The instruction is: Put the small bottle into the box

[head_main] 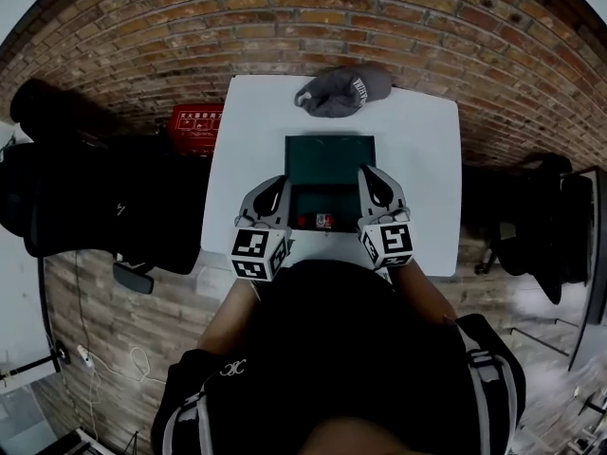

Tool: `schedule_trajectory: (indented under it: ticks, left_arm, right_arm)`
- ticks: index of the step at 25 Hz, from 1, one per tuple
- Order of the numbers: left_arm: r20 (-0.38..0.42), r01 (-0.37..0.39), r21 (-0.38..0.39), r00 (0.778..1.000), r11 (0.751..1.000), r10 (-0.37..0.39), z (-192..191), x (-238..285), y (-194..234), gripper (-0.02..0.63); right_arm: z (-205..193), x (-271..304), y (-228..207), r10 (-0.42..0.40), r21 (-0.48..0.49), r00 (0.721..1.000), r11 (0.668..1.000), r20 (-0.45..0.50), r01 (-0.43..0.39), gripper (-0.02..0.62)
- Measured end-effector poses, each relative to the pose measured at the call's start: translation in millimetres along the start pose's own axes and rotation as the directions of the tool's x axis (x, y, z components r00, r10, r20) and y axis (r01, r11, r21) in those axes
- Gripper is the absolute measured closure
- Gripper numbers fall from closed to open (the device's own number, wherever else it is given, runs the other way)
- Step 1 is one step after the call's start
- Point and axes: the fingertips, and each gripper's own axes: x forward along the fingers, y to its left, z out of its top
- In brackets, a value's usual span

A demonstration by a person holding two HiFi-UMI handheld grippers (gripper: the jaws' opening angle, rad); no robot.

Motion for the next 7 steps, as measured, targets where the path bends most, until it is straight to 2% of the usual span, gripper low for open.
schedule_trajectory:
  ticks: [7]
  left_arm:
    - [0.044, 0.025, -0.003, 0.999, 1.0, -0.025, 6, -6, -5, 0.592]
  right_arm:
    - [23, -1, -1, -0.029, 0.026, 0.999, 0.999, 0.02, 0.029, 0.566]
